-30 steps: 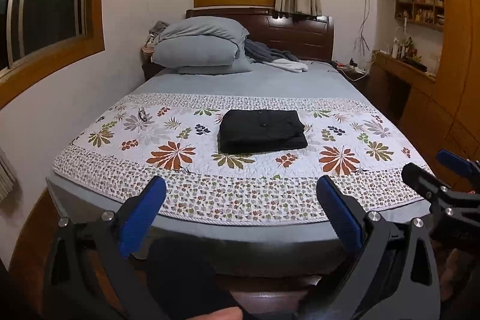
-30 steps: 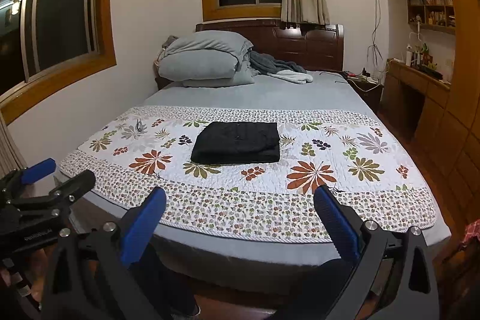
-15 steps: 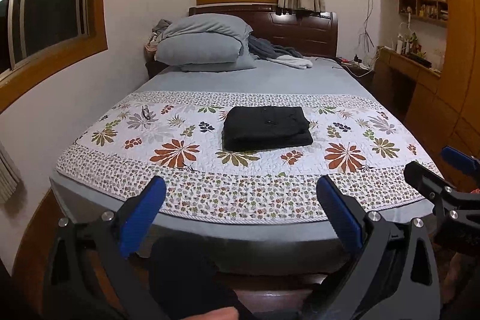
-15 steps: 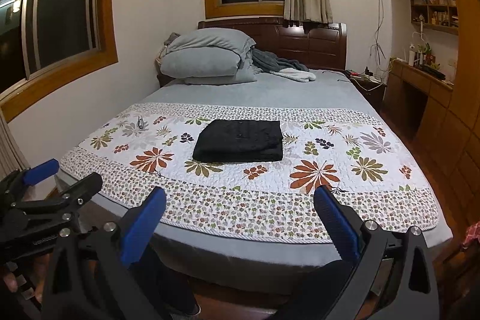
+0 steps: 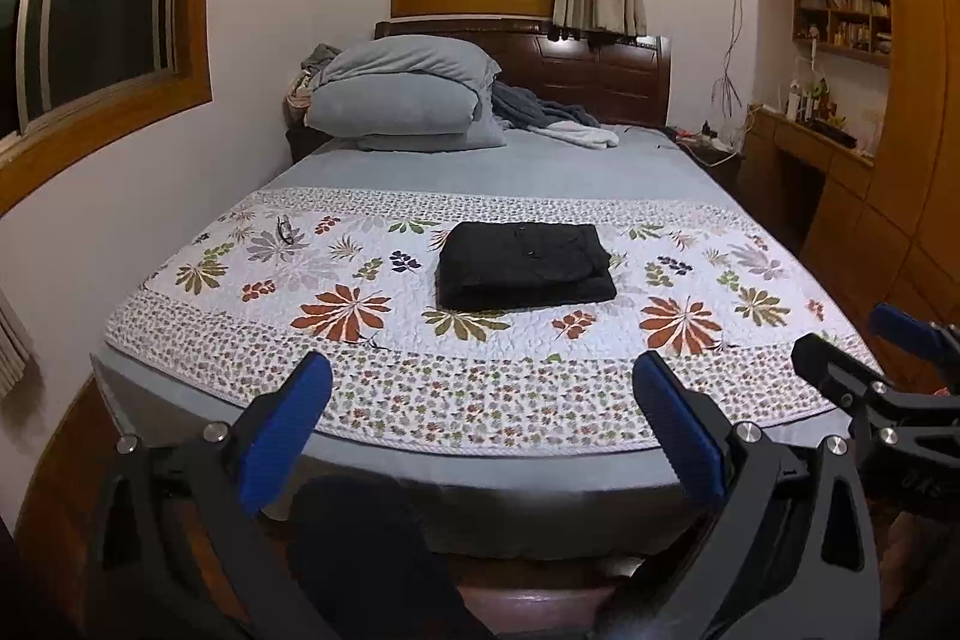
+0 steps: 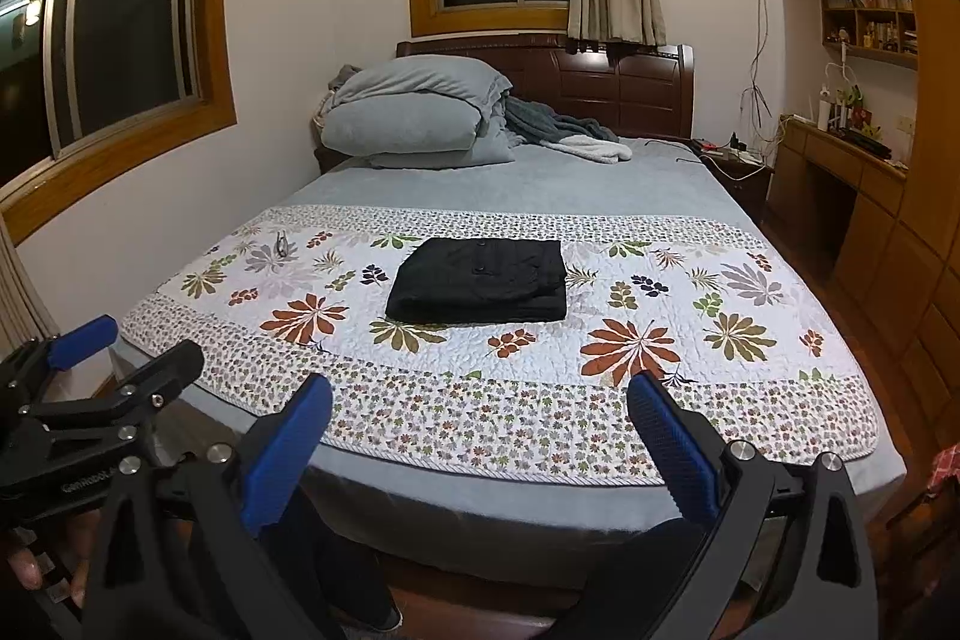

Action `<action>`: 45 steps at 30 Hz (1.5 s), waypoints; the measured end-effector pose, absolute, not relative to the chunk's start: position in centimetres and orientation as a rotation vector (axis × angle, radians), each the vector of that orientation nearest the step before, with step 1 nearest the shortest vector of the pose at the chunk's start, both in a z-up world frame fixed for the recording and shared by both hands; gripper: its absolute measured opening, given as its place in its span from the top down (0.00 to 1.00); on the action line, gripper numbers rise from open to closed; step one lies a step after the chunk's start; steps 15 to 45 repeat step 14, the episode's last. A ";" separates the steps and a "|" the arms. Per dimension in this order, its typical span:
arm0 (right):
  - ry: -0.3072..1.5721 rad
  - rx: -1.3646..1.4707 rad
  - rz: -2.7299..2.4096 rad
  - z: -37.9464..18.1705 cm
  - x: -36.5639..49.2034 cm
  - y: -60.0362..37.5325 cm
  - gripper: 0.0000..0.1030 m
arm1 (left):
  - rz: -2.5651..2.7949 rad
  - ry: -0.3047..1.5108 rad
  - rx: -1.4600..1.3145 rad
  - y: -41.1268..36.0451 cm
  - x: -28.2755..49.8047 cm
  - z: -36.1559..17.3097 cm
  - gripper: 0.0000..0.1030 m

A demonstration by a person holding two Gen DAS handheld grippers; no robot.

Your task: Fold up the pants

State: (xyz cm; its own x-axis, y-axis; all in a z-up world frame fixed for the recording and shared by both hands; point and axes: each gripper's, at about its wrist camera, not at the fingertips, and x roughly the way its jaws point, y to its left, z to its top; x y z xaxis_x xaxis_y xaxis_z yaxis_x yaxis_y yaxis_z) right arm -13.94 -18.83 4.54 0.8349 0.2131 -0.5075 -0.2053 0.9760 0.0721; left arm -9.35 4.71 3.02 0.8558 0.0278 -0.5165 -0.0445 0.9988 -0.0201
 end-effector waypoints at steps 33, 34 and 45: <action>0.531 0.023 0.217 4.5 -13.9 -19.0 0.04 | 0.022 0.542 -0.048 5.0 -9.5 3.2 0.03; 0.531 0.023 0.217 4.5 -13.9 -19.0 0.04 | 0.022 0.542 -0.048 5.0 -9.5 3.2 0.03; 0.531 0.023 0.217 4.5 -13.9 -19.0 0.04 | 0.022 0.542 -0.048 5.0 -9.5 3.2 0.03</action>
